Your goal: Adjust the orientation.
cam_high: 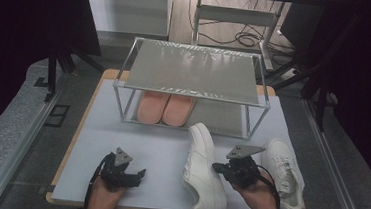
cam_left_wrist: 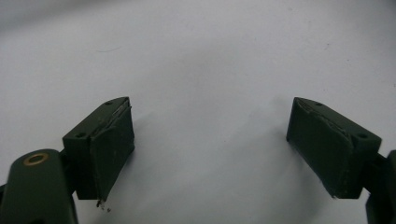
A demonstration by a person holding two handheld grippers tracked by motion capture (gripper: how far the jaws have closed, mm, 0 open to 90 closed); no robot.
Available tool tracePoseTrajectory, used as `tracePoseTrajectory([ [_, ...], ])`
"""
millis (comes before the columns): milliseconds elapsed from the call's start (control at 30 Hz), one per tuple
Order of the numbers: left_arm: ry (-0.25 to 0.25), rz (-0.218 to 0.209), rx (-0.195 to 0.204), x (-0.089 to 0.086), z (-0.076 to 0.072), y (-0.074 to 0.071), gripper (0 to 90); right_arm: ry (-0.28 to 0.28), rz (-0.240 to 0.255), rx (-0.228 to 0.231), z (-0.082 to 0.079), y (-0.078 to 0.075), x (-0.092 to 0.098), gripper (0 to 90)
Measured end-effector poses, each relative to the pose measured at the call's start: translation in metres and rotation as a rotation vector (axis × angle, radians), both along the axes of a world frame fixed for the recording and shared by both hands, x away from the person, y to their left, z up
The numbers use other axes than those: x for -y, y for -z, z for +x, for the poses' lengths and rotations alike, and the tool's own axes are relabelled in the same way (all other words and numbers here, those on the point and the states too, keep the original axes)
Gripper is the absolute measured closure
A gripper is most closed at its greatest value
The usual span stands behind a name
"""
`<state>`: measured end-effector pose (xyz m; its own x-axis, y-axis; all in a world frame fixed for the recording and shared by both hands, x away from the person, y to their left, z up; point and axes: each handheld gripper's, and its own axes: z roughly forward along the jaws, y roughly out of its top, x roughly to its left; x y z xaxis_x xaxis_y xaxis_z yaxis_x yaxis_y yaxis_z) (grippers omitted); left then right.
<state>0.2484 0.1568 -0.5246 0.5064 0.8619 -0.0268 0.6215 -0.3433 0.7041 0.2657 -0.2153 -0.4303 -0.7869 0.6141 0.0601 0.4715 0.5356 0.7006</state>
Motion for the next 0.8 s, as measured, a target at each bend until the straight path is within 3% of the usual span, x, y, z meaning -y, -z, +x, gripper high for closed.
tracePoseTrajectory([
  [367,0.0,0.0,0.0,0.0,0.0,0.0,15.2,0.056,-0.036,0.008,0.0,-0.001,0.012,90.0],
  [533,0.003,0.003,-0.002,0.0,0.0,0.0,15.2,0.127,-0.103,0.02,0.001,0.003,0.026,90.0],
  [800,0.003,0.003,-0.002,0.0,0.0,0.0,15.2,0.209,-0.111,-0.027,0.008,0.014,0.048,90.0],
])
